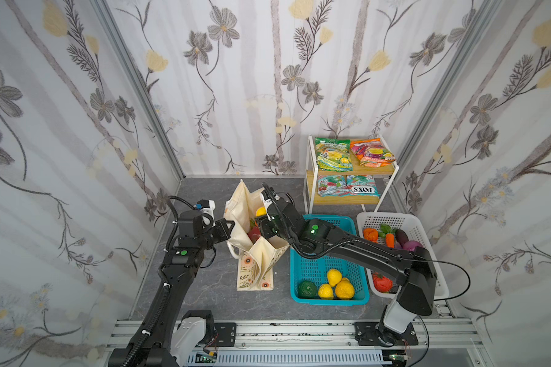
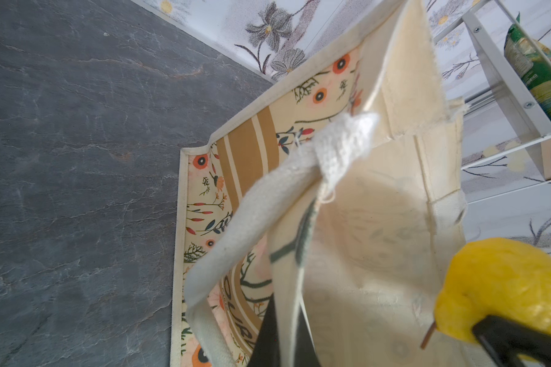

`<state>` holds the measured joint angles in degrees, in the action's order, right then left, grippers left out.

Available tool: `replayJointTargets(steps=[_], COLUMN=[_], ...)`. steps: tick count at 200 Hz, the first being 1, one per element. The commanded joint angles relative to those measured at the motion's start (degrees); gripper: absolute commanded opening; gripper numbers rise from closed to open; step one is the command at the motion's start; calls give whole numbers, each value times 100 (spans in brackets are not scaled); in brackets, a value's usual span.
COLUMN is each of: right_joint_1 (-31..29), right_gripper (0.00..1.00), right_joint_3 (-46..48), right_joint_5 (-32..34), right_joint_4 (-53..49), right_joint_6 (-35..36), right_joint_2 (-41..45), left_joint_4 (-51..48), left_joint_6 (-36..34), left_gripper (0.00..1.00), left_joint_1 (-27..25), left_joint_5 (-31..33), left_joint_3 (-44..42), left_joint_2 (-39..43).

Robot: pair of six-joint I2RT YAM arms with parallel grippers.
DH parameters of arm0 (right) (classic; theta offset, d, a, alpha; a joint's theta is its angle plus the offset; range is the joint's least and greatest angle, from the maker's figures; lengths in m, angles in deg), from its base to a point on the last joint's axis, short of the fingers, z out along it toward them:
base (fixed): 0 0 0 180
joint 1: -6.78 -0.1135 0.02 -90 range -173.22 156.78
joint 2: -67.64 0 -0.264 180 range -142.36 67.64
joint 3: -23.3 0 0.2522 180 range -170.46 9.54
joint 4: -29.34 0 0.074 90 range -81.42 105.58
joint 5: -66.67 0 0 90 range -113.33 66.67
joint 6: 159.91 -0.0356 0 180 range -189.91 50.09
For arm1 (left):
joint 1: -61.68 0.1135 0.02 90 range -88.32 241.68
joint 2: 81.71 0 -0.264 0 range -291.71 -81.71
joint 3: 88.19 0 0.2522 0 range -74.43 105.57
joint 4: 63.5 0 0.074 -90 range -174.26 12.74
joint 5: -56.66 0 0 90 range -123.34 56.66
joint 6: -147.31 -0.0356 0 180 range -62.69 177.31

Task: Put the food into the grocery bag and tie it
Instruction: 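Lower the lemon into the bag and open the right gripper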

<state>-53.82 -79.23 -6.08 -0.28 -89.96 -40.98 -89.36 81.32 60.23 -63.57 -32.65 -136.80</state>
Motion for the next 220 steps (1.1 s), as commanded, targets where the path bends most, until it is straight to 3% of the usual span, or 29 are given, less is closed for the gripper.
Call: replayJointTargets(steps=[1, 55, 83, 194, 206, 220], right_joint_1=[51, 263, 266, 311, 312, 310], right_gripper=[60, 60, 60, 66, 69, 80], right_joint_3=[35, 133, -149, -35, -39, 7], right_joint_5=[-649, -1495, -1375, -899, -894, -915], right_joint_4=[56, -18, -399, -216, -227, -188], right_joint_6=[-48, -394, -419, -675, -705, -737], right_joint_2=[-70, -589, -1014, -1720, -1699, -1610], left_joint_4=[32, 23, 23, 23, 23, 23], left_joint_6=[66, 86, 112, 154, 143, 148], left_gripper=[0, 0, 0, 0, 0, 0], left_joint_1=[-5, -6, -4, -7, -4, -4], left_joint_5=[32, 0, 18, -42, -52, -70], left_joint_3=[58, 50, 41, 12, 14, 10], left_joint_2=[24, 128, 152, 244, 236, 244])
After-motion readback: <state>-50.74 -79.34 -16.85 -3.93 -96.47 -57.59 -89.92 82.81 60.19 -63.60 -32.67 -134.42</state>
